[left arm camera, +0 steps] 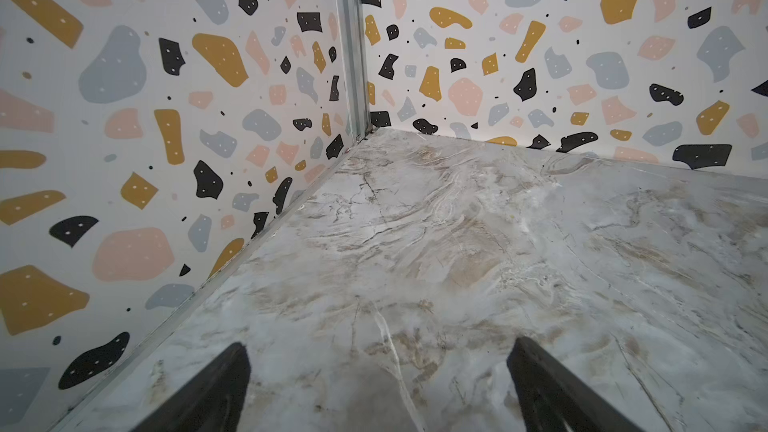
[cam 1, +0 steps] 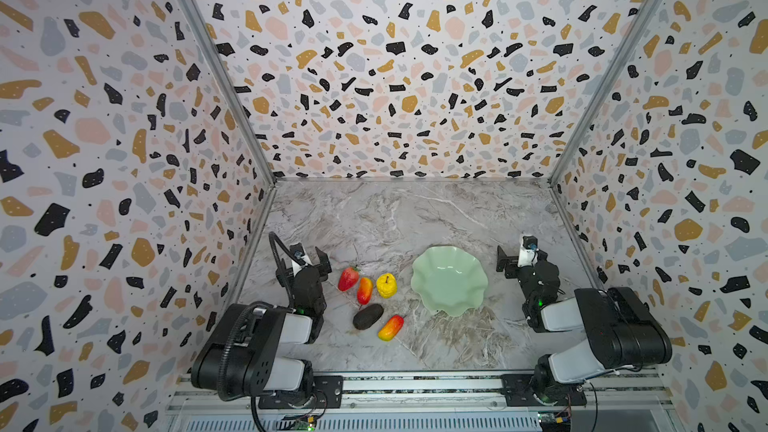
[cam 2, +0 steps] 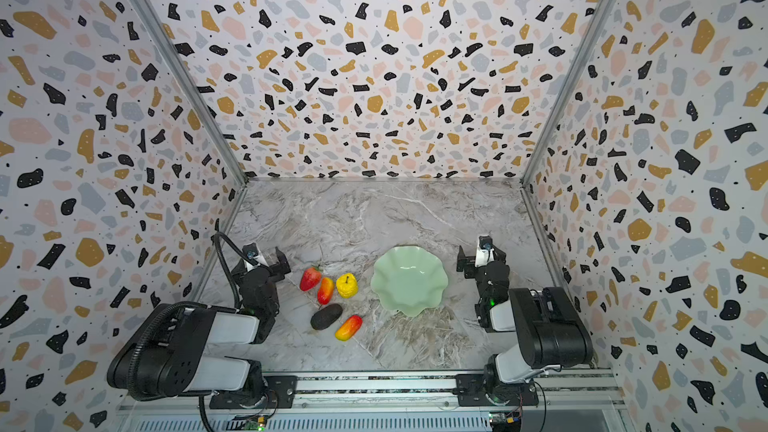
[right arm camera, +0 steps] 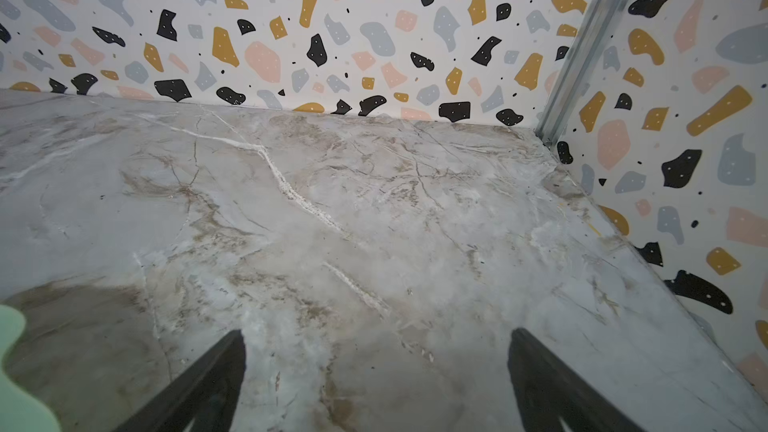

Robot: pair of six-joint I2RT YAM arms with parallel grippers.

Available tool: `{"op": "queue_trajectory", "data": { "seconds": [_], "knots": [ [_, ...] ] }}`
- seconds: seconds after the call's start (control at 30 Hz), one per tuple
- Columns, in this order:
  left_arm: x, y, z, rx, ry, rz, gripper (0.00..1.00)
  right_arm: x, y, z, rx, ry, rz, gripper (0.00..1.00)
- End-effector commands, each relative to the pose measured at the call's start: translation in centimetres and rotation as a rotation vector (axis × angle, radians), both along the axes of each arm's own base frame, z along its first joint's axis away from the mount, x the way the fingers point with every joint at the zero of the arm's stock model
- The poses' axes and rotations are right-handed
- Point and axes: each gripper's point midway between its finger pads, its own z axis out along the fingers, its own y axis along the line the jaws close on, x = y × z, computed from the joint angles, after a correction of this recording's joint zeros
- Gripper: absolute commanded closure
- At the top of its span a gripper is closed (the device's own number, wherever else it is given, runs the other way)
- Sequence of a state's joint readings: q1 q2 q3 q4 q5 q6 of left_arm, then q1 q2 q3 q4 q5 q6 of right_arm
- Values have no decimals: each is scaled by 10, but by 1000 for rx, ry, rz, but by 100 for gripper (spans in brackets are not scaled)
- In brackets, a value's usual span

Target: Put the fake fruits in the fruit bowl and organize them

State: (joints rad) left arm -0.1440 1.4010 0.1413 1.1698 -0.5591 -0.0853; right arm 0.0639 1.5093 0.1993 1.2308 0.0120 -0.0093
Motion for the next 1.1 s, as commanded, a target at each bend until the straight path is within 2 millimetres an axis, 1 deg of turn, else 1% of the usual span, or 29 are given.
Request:
{"op": "queue_trajectory", "data": {
  "seconds": [0.0,0.23,0.33,1.07],
  "knots": [
    [4,1,16,6,-58,2,0,5,1,12,-5,-32,0,1],
    [4,1,16,6,-58,1,0,6,1,12,-7,-31,0,1],
    [8,-5,16,17,-47,-40,0,6,2,11,-8,-27,1,1],
    [7,-5,16,17,-50,-41,1,5,1,12,-8,-31,0,1]
  ]
}}
